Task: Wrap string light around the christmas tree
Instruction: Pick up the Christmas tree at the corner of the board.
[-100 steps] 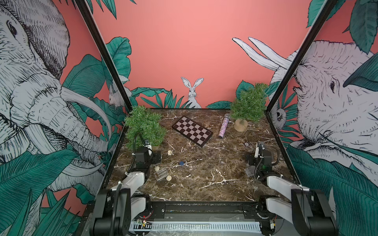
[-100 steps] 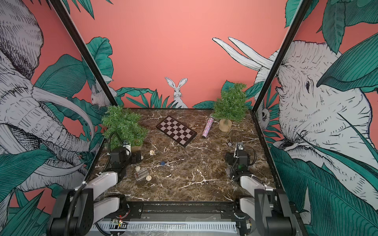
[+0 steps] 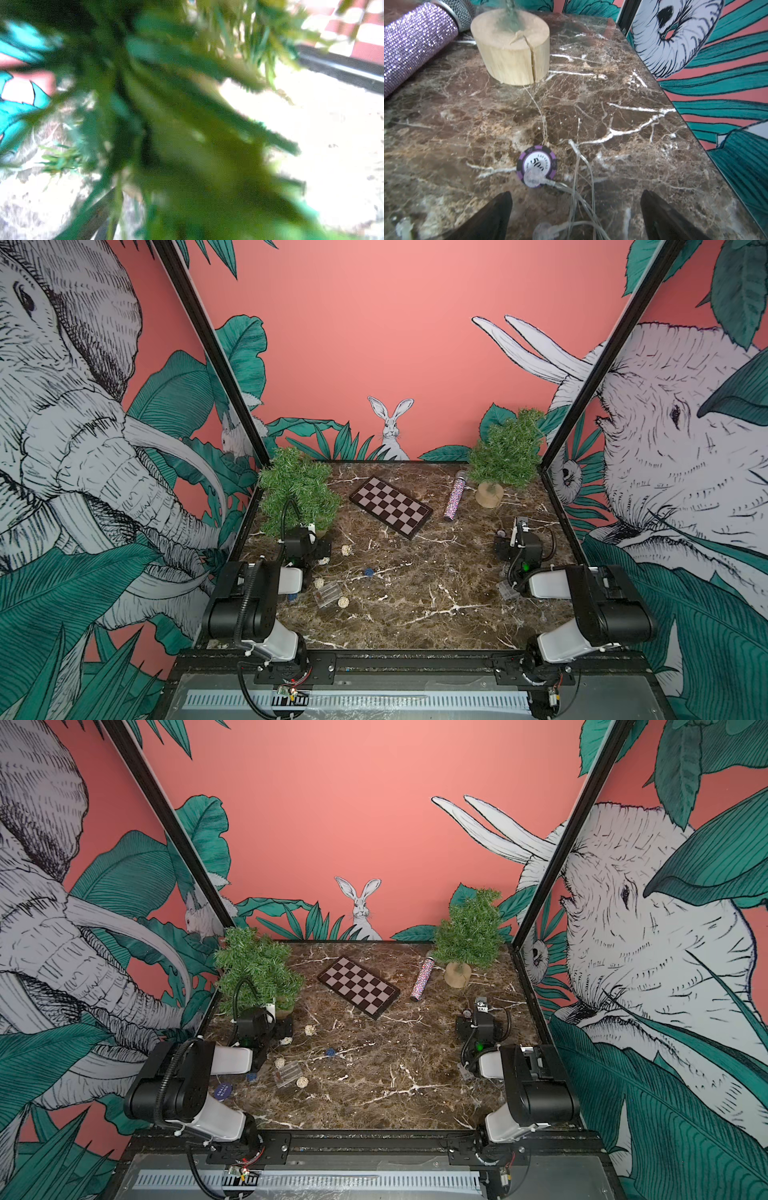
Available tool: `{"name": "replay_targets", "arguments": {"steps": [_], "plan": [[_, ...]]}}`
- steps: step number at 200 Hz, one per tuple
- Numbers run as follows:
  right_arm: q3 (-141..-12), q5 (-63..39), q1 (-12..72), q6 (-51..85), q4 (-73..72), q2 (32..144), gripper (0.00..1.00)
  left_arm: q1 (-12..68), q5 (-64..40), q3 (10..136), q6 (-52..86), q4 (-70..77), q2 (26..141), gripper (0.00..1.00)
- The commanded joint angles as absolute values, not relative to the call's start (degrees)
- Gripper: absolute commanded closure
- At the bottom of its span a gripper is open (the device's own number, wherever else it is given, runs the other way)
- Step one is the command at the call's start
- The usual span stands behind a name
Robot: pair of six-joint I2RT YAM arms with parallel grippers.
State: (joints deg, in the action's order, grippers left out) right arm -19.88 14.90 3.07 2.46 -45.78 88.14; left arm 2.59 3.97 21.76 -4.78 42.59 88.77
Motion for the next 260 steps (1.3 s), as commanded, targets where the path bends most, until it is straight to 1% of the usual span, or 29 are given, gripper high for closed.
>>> {"name": "replay_targets", "arguments": {"steps": [1, 145, 158, 171, 180, 205, 251, 260], "plan": [[-21.4, 17.6, 3.7, 1.5, -54.6, 89.0, 0.02, 3.2, 4.3, 23.6, -6.6, 49.8, 89.0, 0.00], [-21.2, 17.5, 3.7, 1.5, -54.7, 88.9, 0.01, 3.1, 4.3, 23.8, -6.6, 49.7, 89.1, 0.00], [-21.5, 15.7, 3.7, 0.9, -54.0, 88.8, 0.01, 3.2, 4.4, 23.1, -7.0, 50.9, 88.8, 0.00], [-20.8, 13.7, 4.1, -0.3, -54.4, 87.5, 0.01, 5.0, 5.9, 21.0, -8.8, 53.7, 86.9, 0.00], [-20.1, 12.9, 4.9, -1.8, -54.3, 85.6, 0.01, 6.2, 7.1, 20.9, -9.8, 51.0, 84.0, 0.00], [-18.4, 17.0, 7.8, -3.2, -51.2, 78.7, 0.01, 7.9, 9.5, 23.2, -7.7, 37.2, 76.1, 0.00], [-18.5, 21.2, 8.7, 2.4, -38.8, 66.6, 0.01, 8.8, 13.5, 21.2, -2.8, 24.8, 65.8, 0.00], [-19.3, 22.4, 8.8, 4.1, -33.8, 64.4, 0.01, 8.8, 13.5, 21.4, -2.1, 22.0, 64.2, 0.00]]}}
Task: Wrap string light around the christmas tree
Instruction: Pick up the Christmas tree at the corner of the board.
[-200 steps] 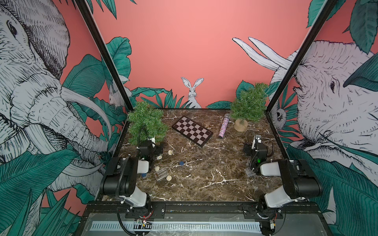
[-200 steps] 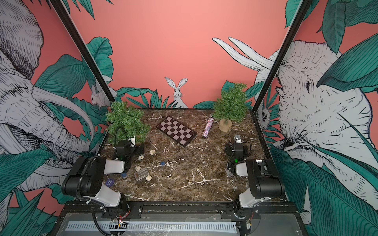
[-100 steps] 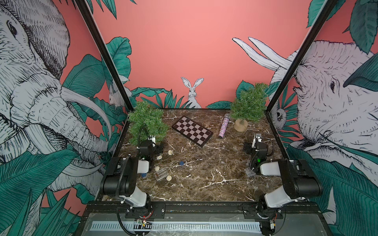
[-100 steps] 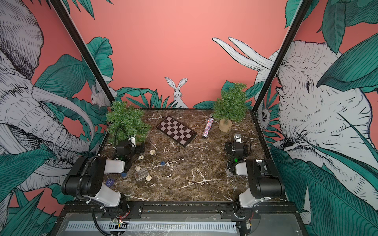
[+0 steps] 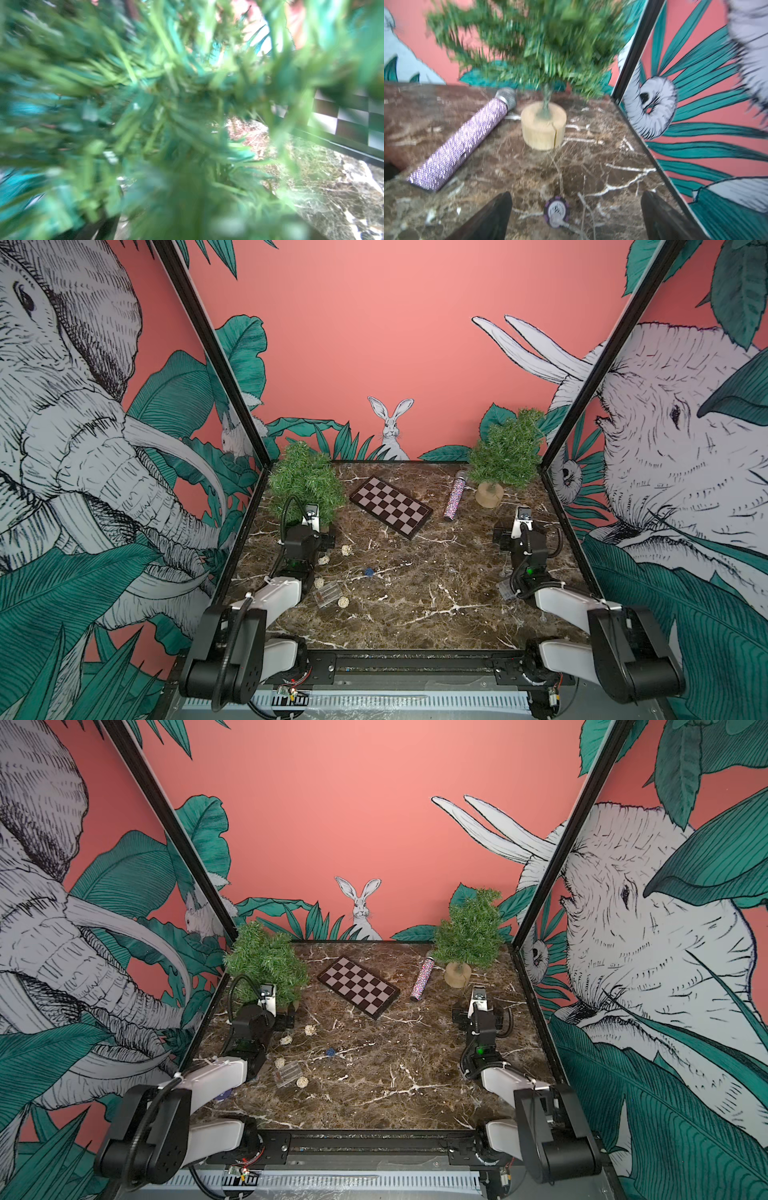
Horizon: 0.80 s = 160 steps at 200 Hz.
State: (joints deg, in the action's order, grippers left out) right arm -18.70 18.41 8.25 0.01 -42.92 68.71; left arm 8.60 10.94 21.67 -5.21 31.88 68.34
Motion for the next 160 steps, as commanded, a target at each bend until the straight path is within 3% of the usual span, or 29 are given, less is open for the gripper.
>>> {"name": "replay_targets", "arguments": {"steps": [1, 39, 63, 71, 91, 134, 160], "plan": [[-19.3, 22.4, 8.8, 4.1, -33.8, 64.4, 0.01, 8.8, 13.5, 21.5, -2.1, 21.7, 64.0, 0.00], [-28.6, 29.9, 11.4, 13.0, -8.2, 58.5, 0.01, 10.5, 15.1, 24.0, -2.0, 10.4, 57.3, 0.00], [-34.8, 25.0, 11.4, 22.5, 6.0, 57.1, 0.01, 11.2, 13.7, 25.7, 1.9, 3.5, 52.8, 0.00], [-34.8, 24.0, 11.0, 29.5, 7.0, 56.5, 0.01, 11.2, 12.6, 26.1, 3.6, 1.8, 51.7, 0.00], [-31.1, 6.5, 9.9, 30.4, -3.3, 55.1, 0.01, 11.5, 11.7, 29.1, 7.9, -6.8, 49.5, 0.00], [-40.9, 4.1, 10.3, 34.4, 7.7, 62.3, 0.02, 11.5, 6.2, 37.9, 15.5, -24.3, 48.7, 0.00], [-48.1, 3.6, 10.7, 32.6, 16.4, 65.8, 0.07, 11.4, -2.0, 43.6, 19.1, -35.1, 51.1, 0.00]]}}
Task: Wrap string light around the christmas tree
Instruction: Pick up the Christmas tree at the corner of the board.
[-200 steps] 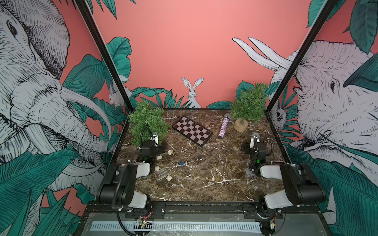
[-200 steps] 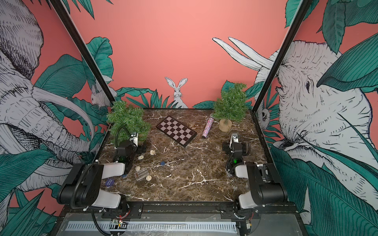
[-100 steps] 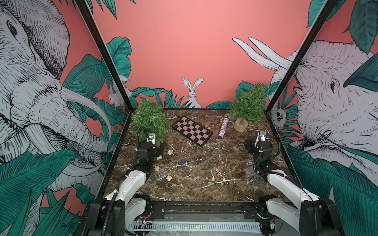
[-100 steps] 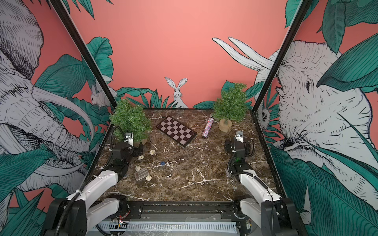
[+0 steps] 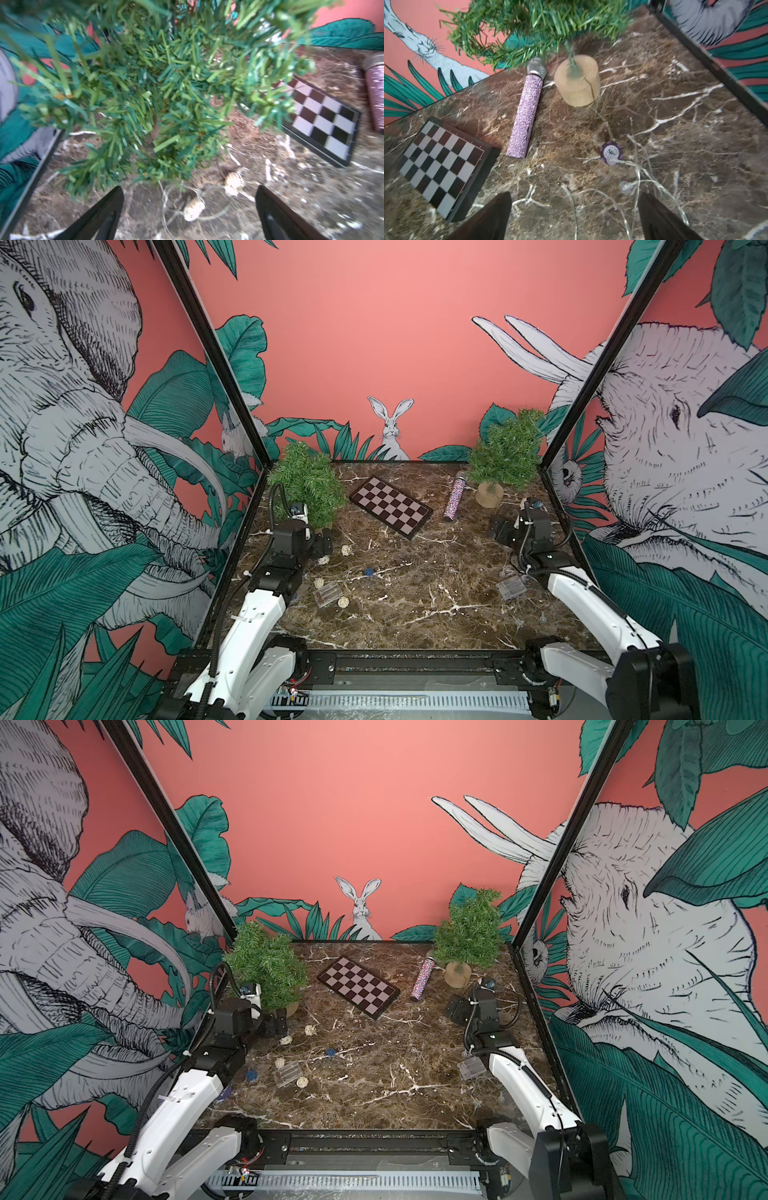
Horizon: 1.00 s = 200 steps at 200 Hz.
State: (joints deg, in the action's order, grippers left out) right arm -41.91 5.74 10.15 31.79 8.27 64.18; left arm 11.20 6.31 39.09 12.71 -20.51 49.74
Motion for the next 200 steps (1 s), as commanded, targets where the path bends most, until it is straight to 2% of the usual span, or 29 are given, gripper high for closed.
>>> {"name": "replay_targets", "arguments": {"steps": [1, 46, 63, 80, 122, 173, 200], "plan": [[-48.5, 3.6, 10.7, 32.5, 16.7, 66.0, 0.07, 11.4, -2.4, 43.7, 19.3, -35.5, 51.2, 0.00], [-59.6, 7.3, 11.0, 26.1, 28.9, 69.0, 0.12, 12.4, -12.8, 49.4, 26.4, -50.3, 51.9, 0.00], [-63.8, 8.8, 11.0, 25.3, 30.4, 69.2, 0.13, 15.7, -13.3, 52.6, 26.5, -54.3, 52.9, 0.00], [-68.9, 10.6, 11.0, 24.6, 30.5, 70.4, 0.14, 22.2, -12.6, 55.5, 26.3, -55.9, 55.4, 0.00], [-82.9, 15.9, 10.9, 23.6, 29.3, 75.8, 0.14, 36.2, -7.9, 58.9, 26.8, -49.9, 61.9, 0.00], [-102.8, 20.0, 10.5, 20.0, 32.3, 88.6, 0.10, 39.7, -0.7, 64.0, 27.2, -40.8, 73.7, 0.00], [-108.2, 23.5, 10.3, 19.5, 33.3, 93.8, 0.10, 39.8, 5.3, 67.1, 26.3, -37.8, 77.9, 0.00]]}}
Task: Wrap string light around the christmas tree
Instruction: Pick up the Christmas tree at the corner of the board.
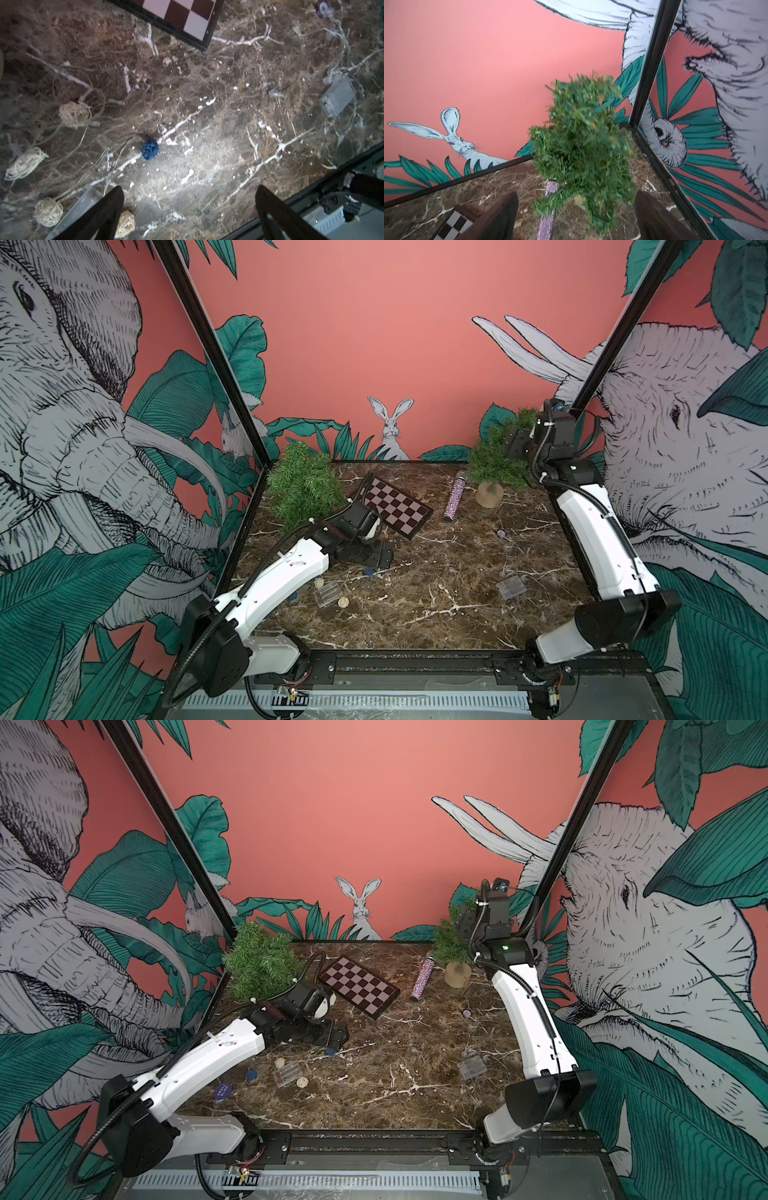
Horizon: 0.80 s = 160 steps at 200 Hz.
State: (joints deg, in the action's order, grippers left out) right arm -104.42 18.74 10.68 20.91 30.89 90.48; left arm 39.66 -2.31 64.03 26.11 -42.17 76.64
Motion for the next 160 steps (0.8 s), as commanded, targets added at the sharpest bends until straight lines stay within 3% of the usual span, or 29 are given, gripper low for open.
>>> {"name": "replay_targets", "arguments": {"steps": [1, 51, 87, 127, 149, 160], "plan": [[-108.4, 23.6, 10.3, 19.5, 33.4, 93.9, 0.10, 39.8, 5.4, 67.2, 26.3, -37.6, 78.1, 0.00], [-117.8, 26.0, 10.1, 17.8, 32.2, 102.5, 0.11, 39.8, 13.8, 69.0, 23.1, -29.8, 79.4, 0.00], [-118.5, 27.1, 9.7, 15.9, 26.9, 105.6, 0.18, 39.7, 18.0, 63.3, 26.2, -22.8, 75.6, 0.01], [-110.6, 24.5, 9.1, 13.2, 15.5, 104.0, 0.43, 39.4, 14.4, 60.4, 25.1, -17.7, 74.6, 0.08], [-108.1, 23.2, 8.8, 12.2, 12.2, 103.3, 0.74, 39.3, 12.5, 61.0, 24.3, -17.8, 75.5, 0.13], [-107.2, 22.8, 8.9, 11.9, 11.3, 102.9, 0.82, 39.4, 11.8, 60.9, 24.0, -17.6, 75.5, 0.15]]}}
